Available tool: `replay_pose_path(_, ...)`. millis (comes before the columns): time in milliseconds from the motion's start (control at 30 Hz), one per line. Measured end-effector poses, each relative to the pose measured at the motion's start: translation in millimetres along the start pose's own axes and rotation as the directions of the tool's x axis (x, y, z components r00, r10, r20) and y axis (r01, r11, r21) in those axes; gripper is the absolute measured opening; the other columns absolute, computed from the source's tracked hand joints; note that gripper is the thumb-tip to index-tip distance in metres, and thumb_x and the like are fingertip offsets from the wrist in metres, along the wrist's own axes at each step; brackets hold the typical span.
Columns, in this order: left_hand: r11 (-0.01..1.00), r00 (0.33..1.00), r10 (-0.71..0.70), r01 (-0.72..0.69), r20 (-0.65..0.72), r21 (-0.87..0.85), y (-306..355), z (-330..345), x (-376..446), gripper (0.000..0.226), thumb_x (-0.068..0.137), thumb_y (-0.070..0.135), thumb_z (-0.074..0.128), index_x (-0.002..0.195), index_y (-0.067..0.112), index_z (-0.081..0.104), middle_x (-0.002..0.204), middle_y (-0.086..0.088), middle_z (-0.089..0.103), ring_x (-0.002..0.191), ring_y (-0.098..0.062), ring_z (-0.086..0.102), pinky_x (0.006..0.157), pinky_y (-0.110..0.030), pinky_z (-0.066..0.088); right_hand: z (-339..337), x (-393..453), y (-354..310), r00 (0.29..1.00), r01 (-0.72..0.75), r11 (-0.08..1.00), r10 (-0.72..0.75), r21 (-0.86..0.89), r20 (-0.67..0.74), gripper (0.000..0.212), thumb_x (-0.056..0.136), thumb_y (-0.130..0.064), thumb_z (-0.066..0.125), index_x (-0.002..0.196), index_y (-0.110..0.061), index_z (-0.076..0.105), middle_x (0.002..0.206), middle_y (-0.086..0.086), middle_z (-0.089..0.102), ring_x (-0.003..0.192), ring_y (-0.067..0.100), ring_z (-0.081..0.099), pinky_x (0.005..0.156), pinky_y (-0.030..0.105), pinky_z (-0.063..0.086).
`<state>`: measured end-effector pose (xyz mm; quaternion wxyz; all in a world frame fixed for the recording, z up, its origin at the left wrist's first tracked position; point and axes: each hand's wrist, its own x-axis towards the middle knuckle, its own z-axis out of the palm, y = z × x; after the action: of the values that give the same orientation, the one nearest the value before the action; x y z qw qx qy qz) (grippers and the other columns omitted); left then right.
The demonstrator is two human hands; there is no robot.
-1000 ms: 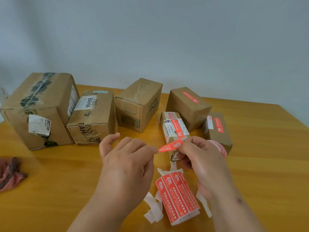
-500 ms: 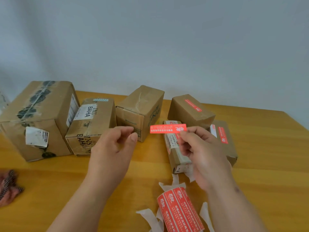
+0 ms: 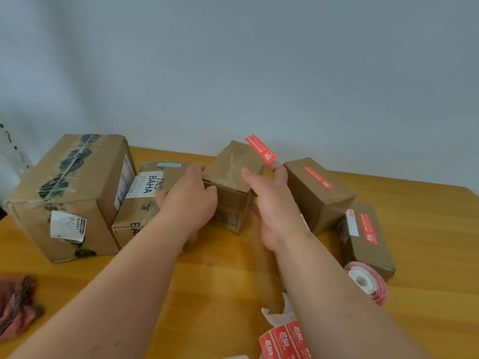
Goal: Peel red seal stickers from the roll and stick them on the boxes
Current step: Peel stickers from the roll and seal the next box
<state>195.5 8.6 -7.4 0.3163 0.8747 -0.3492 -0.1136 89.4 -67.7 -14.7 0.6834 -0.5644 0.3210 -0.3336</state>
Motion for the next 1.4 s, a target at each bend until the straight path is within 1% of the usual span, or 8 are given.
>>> replay_pose_path(233,0.977,0.997,0.071,-0.071,-0.003,-0.199,-6,6,-43,0.045,0.098,0.031,0.047,0.142,0.034,0.037,0.114,0.018,0.054,0.1,-0.008,0.052,0.107,-0.05,0.037,-18,-18,4,0.999,0.019,0.998,-0.021,-0.06,-0.043,0.057,0.076,-0.049,0.068,0.122,-0.05,0.033,0.121,-0.007,0.059,0.108,0.018,0.059,0.091,0.04,0.049)
replay_pose_path(500,0.966,0.979,0.199,-0.203,-0.043,-0.161,3,-6,-126,0.04,0.097,0.032,0.048,0.136,0.043,0.044,0.106,0.036,0.039,0.105,0.009,0.037,0.114,-0.041,0.031,-45,-84,5,0.996,0.079,0.99,-0.083,-0.119,-0.03,0.043,0.087,-0.04,0.064,0.121,-0.045,0.039,0.109,-0.025,0.054,0.094,0.005,0.062,0.073,0.025,0.052)
replay_pose_path(667,0.928,0.932,0.348,-0.357,-0.096,-0.104,13,0,-170,0.046,0.094,0.047,0.042,0.14,0.047,0.039,0.109,0.041,0.034,0.104,0.04,0.003,0.1,-0.01,0.015,-55,-98,6,0.976,0.092,0.994,-0.101,-0.058,-0.193,0.03,0.082,-0.039,0.069,0.107,-0.033,0.055,0.106,-0.005,0.066,0.096,0.017,0.066,0.072,0.034,0.053)
replay_pose_path(767,0.876,0.88,0.449,-0.468,-0.158,-0.119,10,1,-186,0.047,0.084,0.054,0.041,0.123,0.04,0.063,0.106,0.048,0.038,0.116,0.024,0.027,0.096,0.0,0.01,-55,-102,4,0.969,0.127,0.992,-0.123,0.004,-0.215,0.027,0.081,-0.037,0.069,0.103,-0.026,0.059,0.097,0.0,0.069,0.087,0.018,0.068,0.065,0.033,0.051)
replay_pose_path(1000,0.812,0.797,0.534,-0.576,-0.281,-0.092,-25,12,-192,0.017,0.082,0.04,0.059,0.088,0.038,0.075,0.084,0.044,0.054,0.103,0.032,0.04,0.083,-0.025,0.04,-30,-98,9,0.989,0.12,0.964,-0.136,-0.237,-0.054,0.028,0.083,-0.041,0.066,0.101,-0.022,0.058,0.092,-0.003,0.069,0.088,0.019,0.067,0.08,0.044,0.054)
replay_pose_path(1133,0.855,0.854,0.443,-0.494,-0.272,-0.16,-51,6,-189,0.022,0.083,0.03,0.071,0.103,0.038,0.071,0.091,0.035,0.061,0.102,0.008,0.053,0.08,-0.026,0.049,-19,-100,18,0.992,0.115,0.93,-0.127,-0.348,-0.014,0.029,0.085,-0.049,0.061,0.103,-0.026,0.059,0.102,-0.001,0.066,0.096,0.018,0.064,0.09,0.046,0.052)
replay_pose_path(1233,0.92,0.869,0.368,-0.392,-0.331,-0.004,-66,-12,-173,0.059,0.075,0.032,0.078,0.13,0.036,0.055,0.125,0.017,0.05,0.122,-0.01,0.042,0.104,-0.038,0.037,-21,-99,15,0.985,0.144,0.918,-0.17,-0.37,-0.037,0.02,0.087,-0.049,0.059,0.097,-0.031,0.06,0.1,0.0,0.066,0.093,0.016,0.064,0.088,0.045,0.053)
replay_pose_path(1400,0.976,0.972,0.214,-0.216,-0.094,-0.009,-78,-28,-153,0.069,0.073,0.06,0.067,0.137,0.042,0.046,0.146,0.02,0.032,0.135,-0.01,0.032,0.112,-0.041,0.034,-27,-108,2,0.953,0.17,0.963,-0.215,-0.207,-0.213,0.012,0.091,-0.04,0.059,0.086,-0.029,0.063,0.09,-0.005,0.069,0.087,0.012,0.063,0.081,0.033,0.049)
